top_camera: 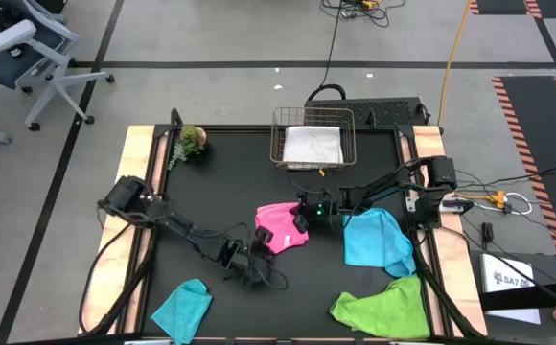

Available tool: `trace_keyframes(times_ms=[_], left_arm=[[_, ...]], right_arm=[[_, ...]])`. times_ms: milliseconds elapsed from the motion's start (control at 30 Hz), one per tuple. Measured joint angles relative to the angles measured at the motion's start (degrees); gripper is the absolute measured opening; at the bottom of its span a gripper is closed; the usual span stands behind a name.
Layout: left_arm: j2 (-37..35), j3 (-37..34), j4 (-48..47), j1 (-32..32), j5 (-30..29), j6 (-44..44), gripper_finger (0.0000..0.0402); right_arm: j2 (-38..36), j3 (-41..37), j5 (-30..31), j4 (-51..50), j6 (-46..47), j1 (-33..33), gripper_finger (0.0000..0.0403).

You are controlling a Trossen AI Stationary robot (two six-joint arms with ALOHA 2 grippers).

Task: Fold microfiber towels
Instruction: Fold the pink towel

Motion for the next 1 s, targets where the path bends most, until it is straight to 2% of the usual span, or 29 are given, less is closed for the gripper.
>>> trace_keyframes(times_ms=[100, 233, 500, 1000], left_arm=[[-0.01, 0.47, -0.04, 0.2, -5.73, 0.82, 0.009], [-0.03, 2.58, -0.18, 0.55, -7.22, 0.79, 0.009], [-0.16, 2.99, -2.87, 0.15, -1.99, -2.87, 0.009], [1.73, 2.93, -4.17, 2.51, 0.35, -8.66, 0.009]], right_arm=[[0.0, 0.0, -0.06, -0.09, 0.55, 0.0, 0.0], [0.0, 0.02, -0.1, -0.14, 0.57, 0.0, 0.0], [0.0, 0.02, -0.19, 0.08, 0.59, 0.0, 0.0], [0.0, 0.02, -0.21, 0.32, 0.57, 0.09, 0.0]])
